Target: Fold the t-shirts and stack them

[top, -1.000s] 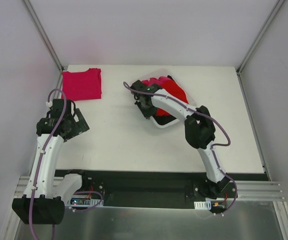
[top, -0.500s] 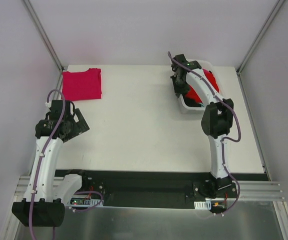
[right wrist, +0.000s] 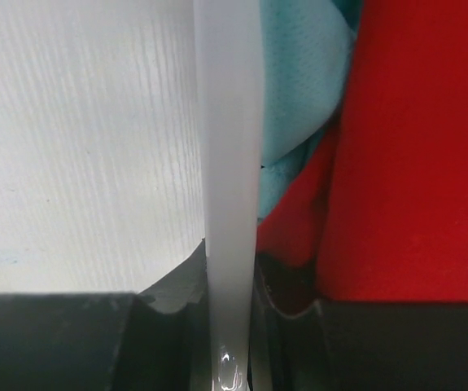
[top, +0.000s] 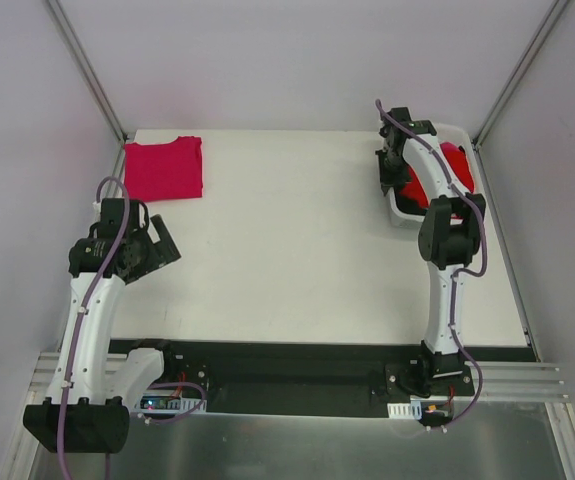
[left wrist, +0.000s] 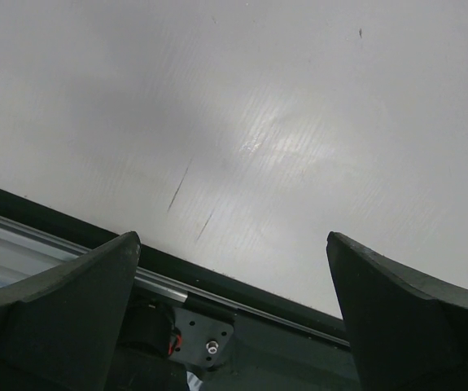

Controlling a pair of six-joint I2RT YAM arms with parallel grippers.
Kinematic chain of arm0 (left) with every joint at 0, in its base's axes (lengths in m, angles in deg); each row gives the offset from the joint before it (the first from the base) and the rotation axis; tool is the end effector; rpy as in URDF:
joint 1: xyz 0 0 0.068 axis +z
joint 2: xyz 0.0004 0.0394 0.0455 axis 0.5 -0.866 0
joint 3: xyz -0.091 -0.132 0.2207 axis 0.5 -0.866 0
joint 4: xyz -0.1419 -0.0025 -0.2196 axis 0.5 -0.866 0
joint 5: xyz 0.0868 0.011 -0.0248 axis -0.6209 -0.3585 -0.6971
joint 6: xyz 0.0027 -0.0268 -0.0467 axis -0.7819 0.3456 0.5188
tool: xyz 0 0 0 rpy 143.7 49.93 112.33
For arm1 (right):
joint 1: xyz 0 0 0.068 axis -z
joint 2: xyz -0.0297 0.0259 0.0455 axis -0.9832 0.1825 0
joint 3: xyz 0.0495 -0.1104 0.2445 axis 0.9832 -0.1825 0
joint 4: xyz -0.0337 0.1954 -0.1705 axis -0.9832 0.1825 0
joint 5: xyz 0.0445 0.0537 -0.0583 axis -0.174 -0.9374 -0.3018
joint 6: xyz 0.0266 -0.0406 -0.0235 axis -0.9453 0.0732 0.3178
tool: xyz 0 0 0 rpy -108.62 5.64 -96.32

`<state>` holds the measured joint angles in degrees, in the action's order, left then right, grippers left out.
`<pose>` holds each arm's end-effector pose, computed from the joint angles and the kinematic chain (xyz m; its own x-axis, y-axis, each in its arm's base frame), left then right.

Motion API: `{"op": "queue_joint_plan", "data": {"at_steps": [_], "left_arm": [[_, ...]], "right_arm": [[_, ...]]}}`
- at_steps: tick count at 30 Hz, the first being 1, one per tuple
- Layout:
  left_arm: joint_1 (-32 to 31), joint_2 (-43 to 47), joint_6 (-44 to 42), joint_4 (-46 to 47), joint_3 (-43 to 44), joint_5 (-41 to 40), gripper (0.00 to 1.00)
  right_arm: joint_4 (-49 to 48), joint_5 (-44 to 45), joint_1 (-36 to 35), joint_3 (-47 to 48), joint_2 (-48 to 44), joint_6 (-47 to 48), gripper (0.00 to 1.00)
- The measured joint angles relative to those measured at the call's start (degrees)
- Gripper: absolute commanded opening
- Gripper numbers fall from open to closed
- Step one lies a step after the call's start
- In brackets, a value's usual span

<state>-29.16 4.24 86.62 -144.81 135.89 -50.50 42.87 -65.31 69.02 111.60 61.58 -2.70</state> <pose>0.1649 0.0067 0.3275 -0.6625 -0.4258 -0.6162 -0.4054 0.8956 -0.1831 0.4761 0.0846 0.2509 -0.8553 -0.3323 -0.3977 -0.2951 0.9431 -0.1534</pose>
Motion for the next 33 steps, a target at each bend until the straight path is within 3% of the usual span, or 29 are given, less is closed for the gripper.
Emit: {"op": "queue_joint_plan", "data": {"at_steps": [8, 27, 33], "left_arm": [[0.0, 0.0, -0.3, -0.9, 2.7, 0.5, 0.99], [-4.7, -1.9, 0.1, -2.1, 5.5, 1.3, 0.99], [-5.4, -2.5, 0.4, -2.1, 6.8, 1.2, 0.99]], "right_arm": [[1.7, 1.1, 0.9, 5.2, 6.2, 0.2, 0.01], [1.9, 0.7, 9.4, 10.8, 9.9, 1.7, 0.03], [1.6, 1.0, 9.3, 10.5, 9.9, 2.0, 0.01]]}}
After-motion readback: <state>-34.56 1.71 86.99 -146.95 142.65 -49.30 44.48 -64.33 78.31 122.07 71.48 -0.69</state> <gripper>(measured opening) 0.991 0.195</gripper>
